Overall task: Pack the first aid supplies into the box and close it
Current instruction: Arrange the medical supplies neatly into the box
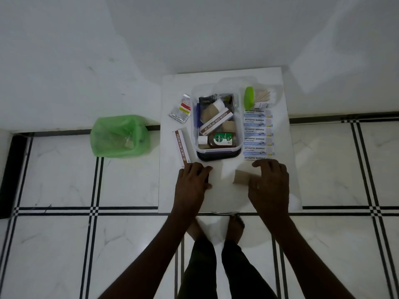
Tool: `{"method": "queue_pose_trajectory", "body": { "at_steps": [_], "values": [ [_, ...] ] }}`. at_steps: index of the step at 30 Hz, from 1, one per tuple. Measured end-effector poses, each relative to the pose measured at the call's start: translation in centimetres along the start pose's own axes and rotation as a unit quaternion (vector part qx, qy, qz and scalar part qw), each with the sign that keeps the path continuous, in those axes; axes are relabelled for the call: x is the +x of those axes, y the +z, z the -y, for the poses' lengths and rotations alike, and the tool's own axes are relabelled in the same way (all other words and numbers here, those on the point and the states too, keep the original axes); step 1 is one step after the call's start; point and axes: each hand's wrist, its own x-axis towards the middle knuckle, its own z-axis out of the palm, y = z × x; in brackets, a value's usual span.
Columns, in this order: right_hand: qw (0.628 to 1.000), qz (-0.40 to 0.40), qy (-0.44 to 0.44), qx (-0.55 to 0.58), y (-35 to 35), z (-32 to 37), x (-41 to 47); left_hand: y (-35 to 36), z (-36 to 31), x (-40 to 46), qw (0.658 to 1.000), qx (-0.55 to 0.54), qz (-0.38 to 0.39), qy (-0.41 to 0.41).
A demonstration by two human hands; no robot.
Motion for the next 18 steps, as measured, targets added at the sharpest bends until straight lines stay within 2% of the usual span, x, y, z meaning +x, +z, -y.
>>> {"method": "queue_pose_trajectory", "body": {
  "at_steps": [4,7,12,15,18],
  "values": [
    [0.999,0.028,-0.031,0.021,0.8,0.5,-0.4,0.2,0.0,-0.9,0.998,-0.060,0.003,-0.027],
    [0.997,0.050,-0.052,0.038,1.1,0.5,-1.1,0.0,-0.4,-1.6,0.997,-0.065,-0.009,-0.025],
    [0.988,0.129,-0.054,0.071,1.0,0.3,-2.4,-0.6,-0.9,-0.8,0.993,-0.069,-0.048,-0.077],
    [0.991,0.092,-0.038,0.092,-0.7,1.1,-1.5,-1.8,-1.3,-0.3,0.982,-0.139,-0.070,-0.103],
    [0.994,-0.001,-0.049,0.097,-3.2,2.8,0.2,-3.8,-1.4,0.1,0.962,-0.209,-0.106,-0.138]
  ]
}}
